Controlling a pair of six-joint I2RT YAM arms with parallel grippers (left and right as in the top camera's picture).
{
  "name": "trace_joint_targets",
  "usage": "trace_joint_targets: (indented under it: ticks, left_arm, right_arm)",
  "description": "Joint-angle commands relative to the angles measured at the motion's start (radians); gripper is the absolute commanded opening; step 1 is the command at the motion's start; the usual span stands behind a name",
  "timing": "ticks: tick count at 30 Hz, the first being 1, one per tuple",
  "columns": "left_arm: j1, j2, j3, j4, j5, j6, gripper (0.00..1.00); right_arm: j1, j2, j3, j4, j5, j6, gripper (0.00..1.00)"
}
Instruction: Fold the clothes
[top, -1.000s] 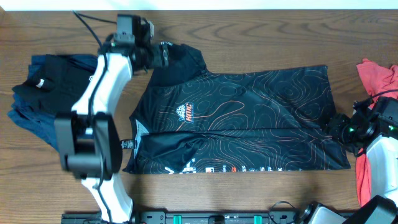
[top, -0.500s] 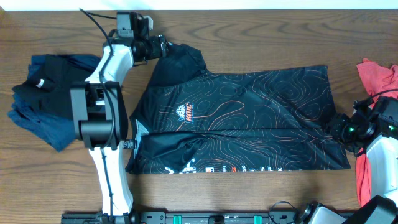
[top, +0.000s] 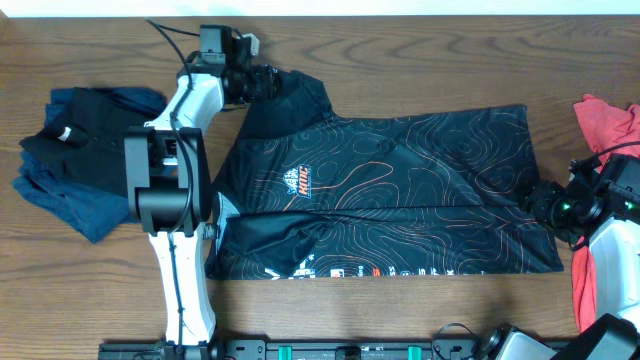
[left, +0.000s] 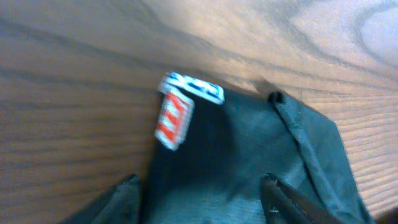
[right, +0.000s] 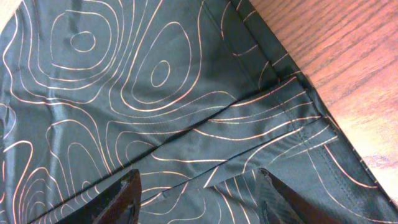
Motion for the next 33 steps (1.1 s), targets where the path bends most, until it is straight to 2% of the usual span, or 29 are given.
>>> trace_joint_targets:
  ticks: [1,2,8,12,13,22,28,33]
  left_arm:
    - [-0.009,0.04,0.008,-0.02,0.017,0.001,0.47]
    - [-0.009,0.04,0.008,-0.024,0.017,0.001,0.41]
    - [-0.009,0.04,0.008,-0.058,0.016,0.002,0.27]
    - [-0.007,0.04,0.008,-0.061,0.013,0.001,0.1]
    - [-0.007,0.04,0.008,-0.061,0.013,0.001,0.08]
    - [-0.007,0.038,0.008,-0.069,0.014,-0.071,0.06]
    - [-0.002,0.03,0.008,-0.074,0.067,-0.083,0.06]
    - [0.008,0.013,0.008,-0.085,0.066,-0.085,0.06]
  right_arm:
    - [0.006,-0.014,-0.002,0.013,-0.011,-0.011,0.58]
    - [0.006,-0.014,-0.002,0.022,-0.011,-0.011,0.57]
    - [0.006,-0.014,-0.002,0.12,-0.035,-0.011,0.6]
    - [0.006,-0.014,-0.002,0.218,-0.037,-0.01,0.59]
    - [0.006,-0.013,-0.002,0.246,-0.037,-0.011,0.58]
    - [0.031,0.048,0.006,0.48,-0.032,-0.021,0.56]
    - [0.106,0.22,0.145,0.434,0.033,-0.063,0.64]
    - [0.16,0.406,0.314,0.43,0.159,-0.076,0.7]
